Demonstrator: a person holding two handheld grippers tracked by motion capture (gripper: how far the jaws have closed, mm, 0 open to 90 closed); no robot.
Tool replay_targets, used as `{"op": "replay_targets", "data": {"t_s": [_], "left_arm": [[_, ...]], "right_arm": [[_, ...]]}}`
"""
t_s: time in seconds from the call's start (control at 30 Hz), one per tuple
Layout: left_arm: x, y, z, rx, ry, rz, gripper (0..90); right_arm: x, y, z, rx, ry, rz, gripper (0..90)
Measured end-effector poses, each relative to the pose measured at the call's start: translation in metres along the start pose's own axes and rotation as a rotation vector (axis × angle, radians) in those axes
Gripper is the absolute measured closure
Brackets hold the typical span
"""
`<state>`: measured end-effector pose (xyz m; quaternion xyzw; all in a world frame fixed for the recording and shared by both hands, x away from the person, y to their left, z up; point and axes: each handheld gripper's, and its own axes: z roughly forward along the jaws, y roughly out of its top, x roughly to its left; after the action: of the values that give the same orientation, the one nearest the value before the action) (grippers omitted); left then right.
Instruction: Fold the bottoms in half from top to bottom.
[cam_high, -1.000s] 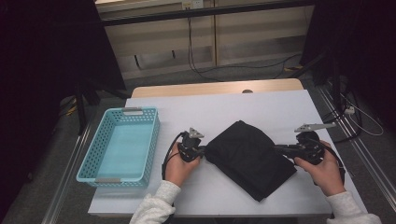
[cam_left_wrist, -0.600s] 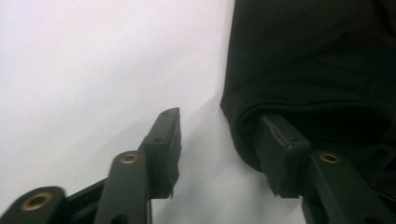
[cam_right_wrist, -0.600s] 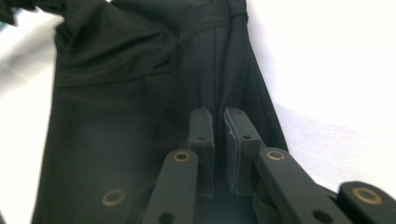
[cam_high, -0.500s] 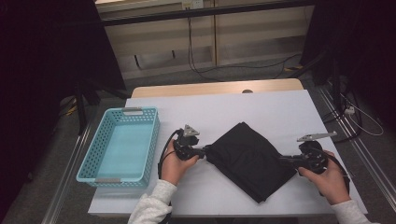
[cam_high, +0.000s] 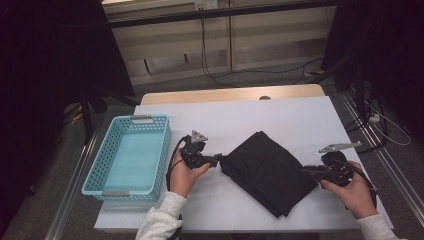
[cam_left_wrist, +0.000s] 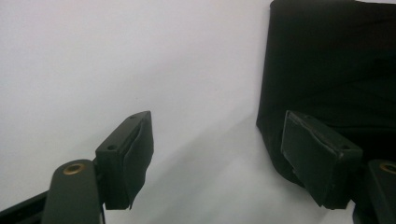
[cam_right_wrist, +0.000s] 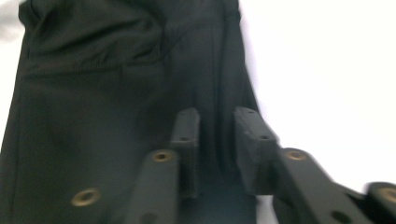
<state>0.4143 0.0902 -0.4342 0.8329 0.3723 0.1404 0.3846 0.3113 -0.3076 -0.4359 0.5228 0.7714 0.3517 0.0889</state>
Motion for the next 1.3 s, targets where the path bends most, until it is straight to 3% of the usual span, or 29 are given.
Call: {"op": "replay_targets", "data": {"t_s": [0.03, 0.07, 0.2, 0.3, 0.33, 0.43, 0.5, 0.57, 0.67, 0.7, 0.77, 0.83, 0.9, 1.1, 1.3], "left_arm": [[0.0, 0.001, 0.0, -0.008, 0.003, -0.007, 25.2], [0.0, 0.002, 0.0, -0.02, -0.015, -0.04, 23.9], [-0.004, 0.004, 0.006, -0.009, -0.035, -0.049, 19.8], [-0.008, 0.002, 0.017, 0.023, -0.051, -0.072, 20.0], [-0.01, -0.002, 0.022, 0.072, -0.058, -0.06, 21.1], [-0.013, -0.006, 0.025, 0.093, -0.081, -0.071, 27.4], [-0.014, -0.006, 0.025, 0.095, -0.075, -0.062, 29.4], [-0.015, -0.005, 0.024, 0.1, -0.095, -0.081, 34.1], [-0.018, -0.005, 0.022, 0.117, -0.095, -0.08, 44.8], [-0.018, -0.005, 0.022, 0.122, -0.102, -0.087, 55.6], [-0.018, -0.005, 0.022, 0.129, -0.103, -0.099, 58.9], [-0.016, -0.004, 0.022, 0.152, -0.178, -0.147, 75.2], [-0.015, -0.003, 0.024, 0.144, -0.179, -0.166, 83.4], [-0.005, 0.002, 0.021, 0.129, -0.186, -0.21, 85.4], [0.014, 0.017, 0.02, 0.132, -0.166, -0.196, 85.5]], "right_arm": [[0.001, 0.001, -0.001, -0.01, 0.0, -0.004, 64.3], [0.001, 0.003, 0.0, -0.029, -0.011, -0.005, 57.6], [0.001, 0.005, 0.0, -0.047, -0.012, -0.004, 50.2], [0.002, 0.006, -0.001, -0.062, -0.015, -0.018, 45.9], [0.0, 0.006, -0.001, -0.07, -0.013, -0.02, 42.6], [0.0, 0.005, -0.001, -0.073, -0.013, -0.01, 41.0], [0.0, 0.005, -0.002, -0.084, -0.022, -0.015, 40.3], [0.0, 0.006, -0.002, -0.089, -0.017, -0.02, 39.0], [0.001, 0.006, -0.001, -0.08, -0.008, -0.031, 37.9], [0.001, 0.007, -0.001, -0.09, -0.017, -0.03, 37.1], [0.001, 0.007, -0.002, -0.091, -0.013, -0.028, 36.2], [0.001, 0.007, -0.003, -0.109, -0.024, -0.03, 35.0], [0.0, 0.008, -0.003, -0.12, -0.019, -0.023, 34.3], [0.001, 0.008, -0.002, -0.121, -0.007, -0.032, 31.9], [0.003, 0.009, 0.0, -0.135, -0.016, -0.031, 29.3]]}}
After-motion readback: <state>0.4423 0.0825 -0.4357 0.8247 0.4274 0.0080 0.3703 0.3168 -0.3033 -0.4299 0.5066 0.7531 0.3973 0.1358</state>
